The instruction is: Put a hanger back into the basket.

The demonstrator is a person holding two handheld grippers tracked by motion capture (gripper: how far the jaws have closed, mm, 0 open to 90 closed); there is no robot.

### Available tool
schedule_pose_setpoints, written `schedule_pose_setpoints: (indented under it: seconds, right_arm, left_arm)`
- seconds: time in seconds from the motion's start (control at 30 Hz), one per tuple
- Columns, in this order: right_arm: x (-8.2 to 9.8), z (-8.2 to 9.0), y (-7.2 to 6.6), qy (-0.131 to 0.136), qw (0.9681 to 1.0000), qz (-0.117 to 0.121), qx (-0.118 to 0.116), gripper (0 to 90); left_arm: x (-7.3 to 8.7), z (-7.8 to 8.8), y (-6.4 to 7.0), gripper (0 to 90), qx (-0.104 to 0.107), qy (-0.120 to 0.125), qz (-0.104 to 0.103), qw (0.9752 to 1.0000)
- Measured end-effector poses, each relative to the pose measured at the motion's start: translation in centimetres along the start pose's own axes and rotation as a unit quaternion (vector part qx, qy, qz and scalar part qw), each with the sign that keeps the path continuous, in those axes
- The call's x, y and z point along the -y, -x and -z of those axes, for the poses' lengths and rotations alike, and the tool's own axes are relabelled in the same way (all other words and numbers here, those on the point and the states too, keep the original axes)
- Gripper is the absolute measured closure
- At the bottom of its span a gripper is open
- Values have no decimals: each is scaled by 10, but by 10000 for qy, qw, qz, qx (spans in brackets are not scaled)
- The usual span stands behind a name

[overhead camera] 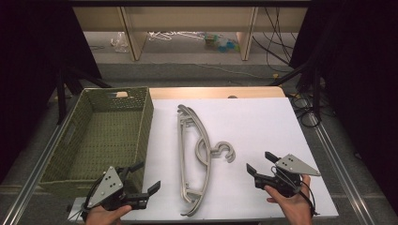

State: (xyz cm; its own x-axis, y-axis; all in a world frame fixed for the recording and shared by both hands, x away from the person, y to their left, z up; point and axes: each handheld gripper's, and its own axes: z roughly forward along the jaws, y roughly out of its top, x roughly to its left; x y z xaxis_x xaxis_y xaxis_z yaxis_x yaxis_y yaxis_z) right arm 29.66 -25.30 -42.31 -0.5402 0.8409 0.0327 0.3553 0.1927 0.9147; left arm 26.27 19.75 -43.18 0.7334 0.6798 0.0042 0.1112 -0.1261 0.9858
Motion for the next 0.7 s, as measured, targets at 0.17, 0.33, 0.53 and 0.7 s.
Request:
schedule_pose_setpoints:
  seconds: [0.17,0.33,0.53,0.7]
  right_arm:
    - [2,-8,-2,-276,9996,13,-81,186]
    - [4,-17,-5,-653,9976,-83,-208,186]
    - [-3,-27,-21,-1078,9935,-63,-351,228]
    - [-8,-38,-29,-1176,9918,15,-490,272]
  left_arm:
    - [0,0,1,158,-14,-23,-18,10000]
    - [1,-1,3,158,-14,-24,16,10000]
    - [0,-1,1,159,-43,-31,-49,10000]
    - [0,-2,3,158,-45,-66,-151,9999]
